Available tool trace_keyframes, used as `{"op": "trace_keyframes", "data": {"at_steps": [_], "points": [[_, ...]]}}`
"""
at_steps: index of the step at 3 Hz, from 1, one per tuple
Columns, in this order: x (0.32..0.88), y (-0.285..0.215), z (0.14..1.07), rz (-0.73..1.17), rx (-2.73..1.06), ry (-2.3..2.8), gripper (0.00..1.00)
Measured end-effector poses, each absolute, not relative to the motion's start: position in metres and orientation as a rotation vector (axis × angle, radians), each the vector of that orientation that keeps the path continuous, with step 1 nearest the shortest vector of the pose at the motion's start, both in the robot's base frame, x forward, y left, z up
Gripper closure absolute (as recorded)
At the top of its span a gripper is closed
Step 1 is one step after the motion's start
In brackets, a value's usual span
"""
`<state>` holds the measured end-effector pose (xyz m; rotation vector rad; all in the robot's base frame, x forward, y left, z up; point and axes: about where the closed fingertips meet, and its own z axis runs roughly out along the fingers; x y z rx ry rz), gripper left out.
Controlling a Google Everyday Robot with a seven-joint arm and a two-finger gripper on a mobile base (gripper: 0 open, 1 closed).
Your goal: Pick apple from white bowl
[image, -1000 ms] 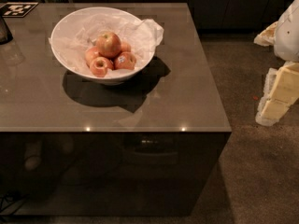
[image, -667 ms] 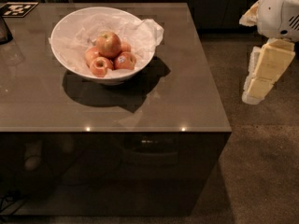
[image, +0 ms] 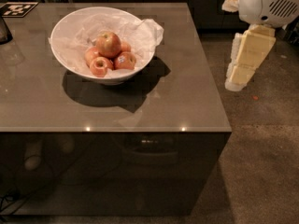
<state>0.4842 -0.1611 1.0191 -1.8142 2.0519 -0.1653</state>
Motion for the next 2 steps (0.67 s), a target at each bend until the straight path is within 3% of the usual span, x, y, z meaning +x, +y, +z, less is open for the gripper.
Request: {"op": "trace_keyframes", "data": {"at_steps": [2], "points": [[0.525, -0.088, 1.071, -0.265, -1.941, 1.848, 0.00]]}}
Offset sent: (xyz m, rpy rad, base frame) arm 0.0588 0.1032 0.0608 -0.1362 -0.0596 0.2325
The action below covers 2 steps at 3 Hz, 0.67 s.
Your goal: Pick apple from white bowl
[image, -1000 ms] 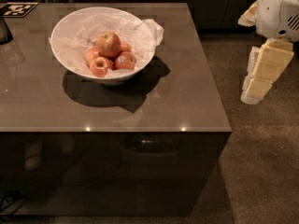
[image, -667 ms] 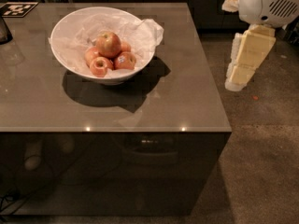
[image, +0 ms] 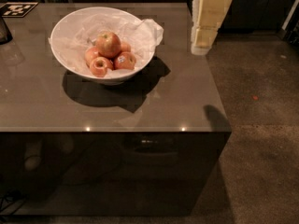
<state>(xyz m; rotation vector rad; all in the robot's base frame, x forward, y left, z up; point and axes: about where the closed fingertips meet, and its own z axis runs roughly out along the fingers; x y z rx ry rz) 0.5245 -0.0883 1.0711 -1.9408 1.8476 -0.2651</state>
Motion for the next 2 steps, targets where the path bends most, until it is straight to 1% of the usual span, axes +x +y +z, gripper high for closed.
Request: {"op": "trace_keyframes", "data": {"at_steps": [1, 2], "points": [[0.527, -0.086, 1.075, -0.266, -1.931, 1.830, 0.00], [0.550, -0.062, 1.076, -0.180, -1.953, 1.769, 0.00]]}}
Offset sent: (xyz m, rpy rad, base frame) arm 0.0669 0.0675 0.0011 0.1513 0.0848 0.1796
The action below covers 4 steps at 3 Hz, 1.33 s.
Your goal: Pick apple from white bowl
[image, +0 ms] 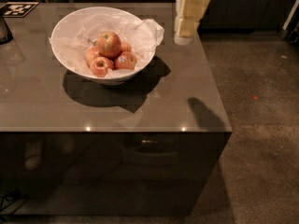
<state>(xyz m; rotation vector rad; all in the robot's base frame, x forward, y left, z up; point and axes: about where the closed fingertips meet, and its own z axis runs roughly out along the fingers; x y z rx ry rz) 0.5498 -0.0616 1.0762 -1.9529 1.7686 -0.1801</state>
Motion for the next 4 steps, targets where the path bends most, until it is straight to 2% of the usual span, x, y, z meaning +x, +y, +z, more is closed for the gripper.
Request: {"op": "trace_keyframes", "data": {"at_steps": [2, 3, 4], "points": [[0.638, 0.002, 1.060, -0.021, -1.990, 1.652, 0.00], [0.638, 0.002, 1.060, -0.020, -1.990, 1.652, 0.00], [0.658, 0.031, 1.041, 0.050, -1.991, 1.620, 0.00]]}}
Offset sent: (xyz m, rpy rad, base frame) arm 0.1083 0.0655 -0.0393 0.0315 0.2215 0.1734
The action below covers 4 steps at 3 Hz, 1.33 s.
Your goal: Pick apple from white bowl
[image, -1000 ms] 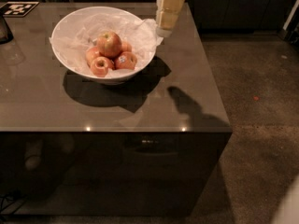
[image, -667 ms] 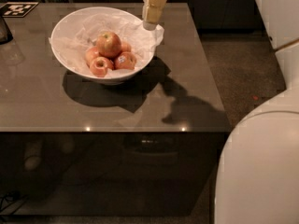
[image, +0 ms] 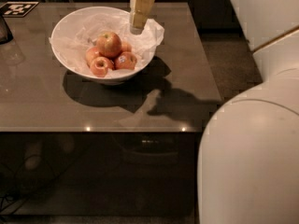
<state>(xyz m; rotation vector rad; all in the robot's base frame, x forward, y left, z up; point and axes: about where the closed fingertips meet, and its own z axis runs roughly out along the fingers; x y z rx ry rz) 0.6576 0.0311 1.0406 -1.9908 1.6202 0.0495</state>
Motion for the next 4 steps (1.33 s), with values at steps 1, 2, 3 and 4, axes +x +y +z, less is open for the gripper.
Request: {"op": "trace_keyframes", "data": {"at_steps": [1, 2, 3, 4], "points": [[0.680, 0.055, 1.017, 0.099, -2.016, 1.618, 0.00], [0.697, 0.071, 0.997, 0.137, -2.027, 1.629, 0.00], [0.717, 0.082, 0.976, 0.166, -2.008, 1.643, 0.00], [0.721, 0.088, 0.973, 0.175, -1.995, 1.629, 0.00]]}}
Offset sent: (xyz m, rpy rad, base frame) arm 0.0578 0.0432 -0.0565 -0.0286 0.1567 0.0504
